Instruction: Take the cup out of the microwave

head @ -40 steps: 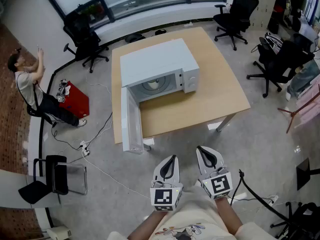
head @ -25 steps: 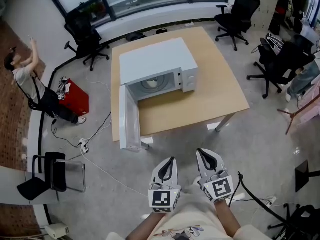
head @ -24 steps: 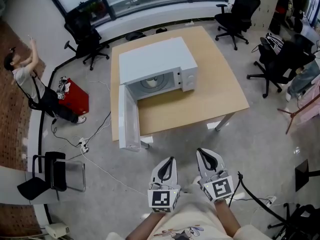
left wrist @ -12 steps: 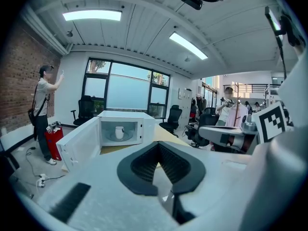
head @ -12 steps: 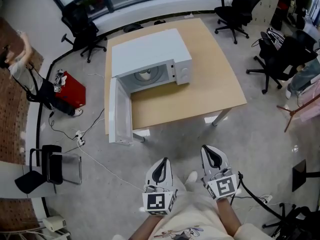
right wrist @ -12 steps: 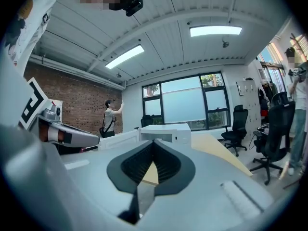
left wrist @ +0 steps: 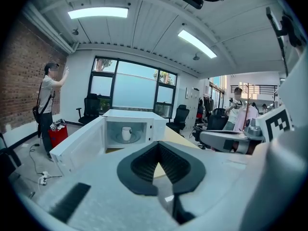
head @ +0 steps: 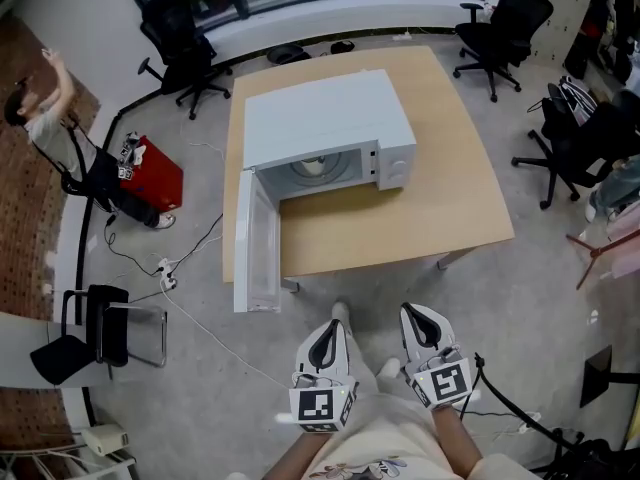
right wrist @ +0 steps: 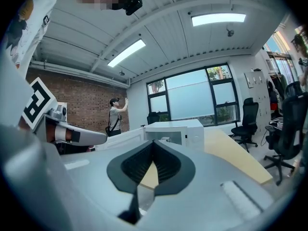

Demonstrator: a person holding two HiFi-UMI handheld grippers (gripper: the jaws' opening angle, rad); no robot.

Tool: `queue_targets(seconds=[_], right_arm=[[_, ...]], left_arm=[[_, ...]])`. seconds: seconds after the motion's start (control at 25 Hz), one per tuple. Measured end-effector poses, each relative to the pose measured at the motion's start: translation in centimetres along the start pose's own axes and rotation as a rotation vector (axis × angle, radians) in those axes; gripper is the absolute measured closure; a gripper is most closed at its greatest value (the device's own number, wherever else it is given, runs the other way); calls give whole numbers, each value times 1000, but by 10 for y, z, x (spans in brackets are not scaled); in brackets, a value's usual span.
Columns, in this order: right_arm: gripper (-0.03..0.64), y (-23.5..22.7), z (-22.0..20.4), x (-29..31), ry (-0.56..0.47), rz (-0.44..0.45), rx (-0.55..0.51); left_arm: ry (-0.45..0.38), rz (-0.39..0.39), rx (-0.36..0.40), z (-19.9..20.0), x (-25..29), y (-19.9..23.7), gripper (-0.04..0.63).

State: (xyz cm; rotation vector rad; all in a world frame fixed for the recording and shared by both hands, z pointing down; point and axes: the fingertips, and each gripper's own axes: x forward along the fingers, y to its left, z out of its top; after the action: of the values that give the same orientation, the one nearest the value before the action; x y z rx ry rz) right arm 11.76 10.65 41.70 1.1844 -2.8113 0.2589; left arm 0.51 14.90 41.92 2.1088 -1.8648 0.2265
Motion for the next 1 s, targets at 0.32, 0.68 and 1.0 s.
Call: queue_targets(seconds=[0.32, 0.68, 1.0], right_arm=[[612, -21, 15, 120, -25, -4, -6], [612, -46, 1, 220, 2, -15, -18], [612, -61, -10, 271, 9, 68, -21]], left_arm=[[0, -47, 19, 38, 93, 69, 594], [-7, 4, 14, 43, 174, 113, 594], [-78, 109, -26, 47, 230, 135, 594]])
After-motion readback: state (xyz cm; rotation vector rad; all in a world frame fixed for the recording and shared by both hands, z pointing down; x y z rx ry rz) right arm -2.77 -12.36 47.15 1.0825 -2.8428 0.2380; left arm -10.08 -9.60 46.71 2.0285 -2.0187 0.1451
